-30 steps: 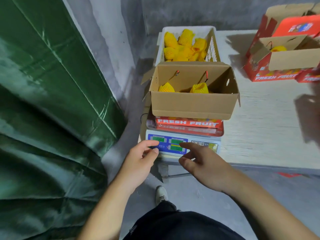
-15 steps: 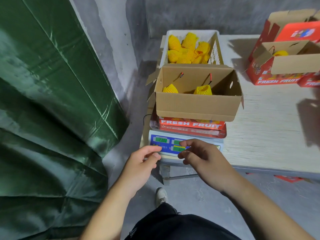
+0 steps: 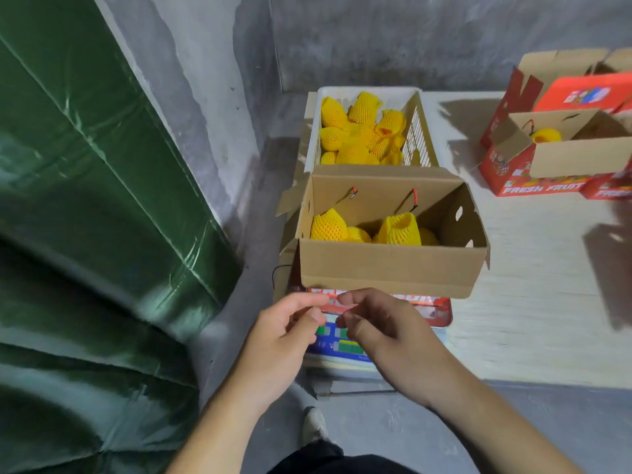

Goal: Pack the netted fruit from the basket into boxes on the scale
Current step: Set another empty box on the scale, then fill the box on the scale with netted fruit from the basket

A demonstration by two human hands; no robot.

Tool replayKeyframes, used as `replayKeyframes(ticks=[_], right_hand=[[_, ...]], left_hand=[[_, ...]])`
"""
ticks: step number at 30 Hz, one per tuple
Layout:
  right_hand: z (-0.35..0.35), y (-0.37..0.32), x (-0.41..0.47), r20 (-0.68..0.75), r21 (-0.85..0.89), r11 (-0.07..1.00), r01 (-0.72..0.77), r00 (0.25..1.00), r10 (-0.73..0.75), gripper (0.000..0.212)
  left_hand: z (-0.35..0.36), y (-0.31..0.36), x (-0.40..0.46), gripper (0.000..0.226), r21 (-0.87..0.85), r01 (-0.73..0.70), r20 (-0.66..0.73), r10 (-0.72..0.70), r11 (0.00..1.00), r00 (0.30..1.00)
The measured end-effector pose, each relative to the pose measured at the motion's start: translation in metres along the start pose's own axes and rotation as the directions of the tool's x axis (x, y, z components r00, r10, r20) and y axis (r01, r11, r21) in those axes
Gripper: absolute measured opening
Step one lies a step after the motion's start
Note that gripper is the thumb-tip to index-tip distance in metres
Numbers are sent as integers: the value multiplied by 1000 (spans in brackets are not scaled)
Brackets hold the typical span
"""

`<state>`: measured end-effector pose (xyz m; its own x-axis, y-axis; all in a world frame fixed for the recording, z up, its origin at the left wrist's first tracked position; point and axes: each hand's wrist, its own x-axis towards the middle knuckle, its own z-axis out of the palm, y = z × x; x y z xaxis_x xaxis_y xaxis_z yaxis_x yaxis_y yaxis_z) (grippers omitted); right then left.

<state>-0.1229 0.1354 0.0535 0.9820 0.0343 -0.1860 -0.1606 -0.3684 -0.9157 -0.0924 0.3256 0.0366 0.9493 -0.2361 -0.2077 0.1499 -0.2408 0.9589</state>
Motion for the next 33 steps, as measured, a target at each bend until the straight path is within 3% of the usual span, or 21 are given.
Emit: replayKeyframes(ticks=[5,12,16,22,25,28,30,32,33], right_hand=[[-15,-26,34,-76,-35,994,106,991,-109,29],[-82,-48,82,-243,-263,938,225,925,-291,32],[-144,-44,134,-306,-305,936,175,913,-271,30],[-238,-4,259,-191,-521,852,52,966,-176,30],[-259,30,331,-135,-716,697,-32,986,-93,42],[-265,68,392,-31,-880,475,-8,999,-40,58],[-268,90,422,0,-918,396,7,1000,-18,65],[-269,106,443,-35,-926,376,-24,999,-22,66],[-267,111,450,-57,-936,348,-42,998,-32,67]], left_hand=[[-3,39,44,38,23,-171,47,170,985,984],[0,85,108,25,125,-355,68,349,927,935],[-5,101,171,25,254,-324,79,315,911,946],[-1,111,285,24,519,-214,86,199,827,976],[4,107,343,27,654,-202,105,178,729,979],[8,96,416,40,792,-175,112,142,584,983],[9,86,462,53,925,-188,166,94,331,982],[8,71,498,57,952,-306,304,60,28,951],[7,66,511,56,937,-349,350,49,-27,935]])
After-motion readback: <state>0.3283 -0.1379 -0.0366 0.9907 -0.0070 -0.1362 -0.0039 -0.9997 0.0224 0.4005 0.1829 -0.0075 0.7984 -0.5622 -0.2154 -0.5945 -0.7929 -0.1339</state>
